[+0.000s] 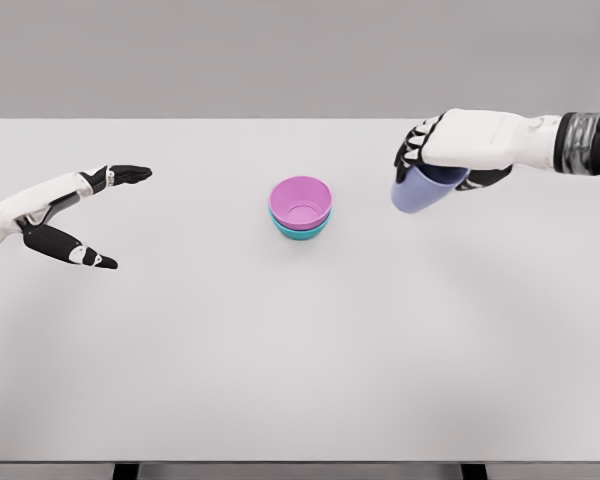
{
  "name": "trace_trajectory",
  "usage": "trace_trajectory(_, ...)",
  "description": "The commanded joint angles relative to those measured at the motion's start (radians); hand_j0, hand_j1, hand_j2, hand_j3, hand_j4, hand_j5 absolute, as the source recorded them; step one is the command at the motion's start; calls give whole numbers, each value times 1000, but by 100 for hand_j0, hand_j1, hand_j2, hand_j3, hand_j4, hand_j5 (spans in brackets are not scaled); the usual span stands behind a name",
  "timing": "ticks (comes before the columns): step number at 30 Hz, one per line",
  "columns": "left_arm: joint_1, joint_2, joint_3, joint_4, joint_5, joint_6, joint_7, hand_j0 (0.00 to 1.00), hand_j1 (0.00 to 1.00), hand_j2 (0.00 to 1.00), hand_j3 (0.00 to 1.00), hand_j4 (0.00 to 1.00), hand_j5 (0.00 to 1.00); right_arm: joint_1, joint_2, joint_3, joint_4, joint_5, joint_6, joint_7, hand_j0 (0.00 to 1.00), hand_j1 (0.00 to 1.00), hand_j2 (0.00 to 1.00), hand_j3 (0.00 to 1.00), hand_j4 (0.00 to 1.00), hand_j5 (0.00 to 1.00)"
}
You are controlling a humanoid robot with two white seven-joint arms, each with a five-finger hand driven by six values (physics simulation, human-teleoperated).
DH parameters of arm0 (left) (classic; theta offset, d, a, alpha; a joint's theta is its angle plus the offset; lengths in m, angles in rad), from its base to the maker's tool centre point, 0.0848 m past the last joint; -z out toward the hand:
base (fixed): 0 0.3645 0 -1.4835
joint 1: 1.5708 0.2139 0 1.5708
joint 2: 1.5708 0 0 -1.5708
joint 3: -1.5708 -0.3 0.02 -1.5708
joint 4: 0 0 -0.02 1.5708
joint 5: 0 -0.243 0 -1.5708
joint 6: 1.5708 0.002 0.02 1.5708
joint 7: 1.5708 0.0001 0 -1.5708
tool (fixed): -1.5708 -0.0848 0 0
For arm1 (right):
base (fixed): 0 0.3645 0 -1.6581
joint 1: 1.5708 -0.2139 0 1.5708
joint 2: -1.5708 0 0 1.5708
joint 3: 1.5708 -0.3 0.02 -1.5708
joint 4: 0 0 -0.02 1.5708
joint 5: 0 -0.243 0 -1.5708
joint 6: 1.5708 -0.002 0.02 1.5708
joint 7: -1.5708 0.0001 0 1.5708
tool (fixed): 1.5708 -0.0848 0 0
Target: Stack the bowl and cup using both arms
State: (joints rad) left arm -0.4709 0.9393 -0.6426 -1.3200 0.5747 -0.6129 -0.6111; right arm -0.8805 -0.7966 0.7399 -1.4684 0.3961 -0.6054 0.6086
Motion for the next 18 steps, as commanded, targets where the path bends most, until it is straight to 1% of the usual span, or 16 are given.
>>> trace_trajectory(1,0,1,3,-1,8,2,0,100,100,100,100,100,100,0,27,-1,0,-5,4,2,60,60,60,60,60,60)
trace_trajectory(10,5,3,3,1,8,2,0,100,100,100,100,100,100,-20,86,1,6,-5,3,2,60,60,60,60,60,60)
trace_trajectory(15,6,3,3,1,8,2,0,100,100,100,100,100,100,-37,134,3,11,-5,4,2,60,60,60,60,60,60)
trace_trajectory(18,6,4,4,2,8,2,0,100,100,100,100,100,100,-43,148,4,11,-5,4,2,60,60,60,60,60,60)
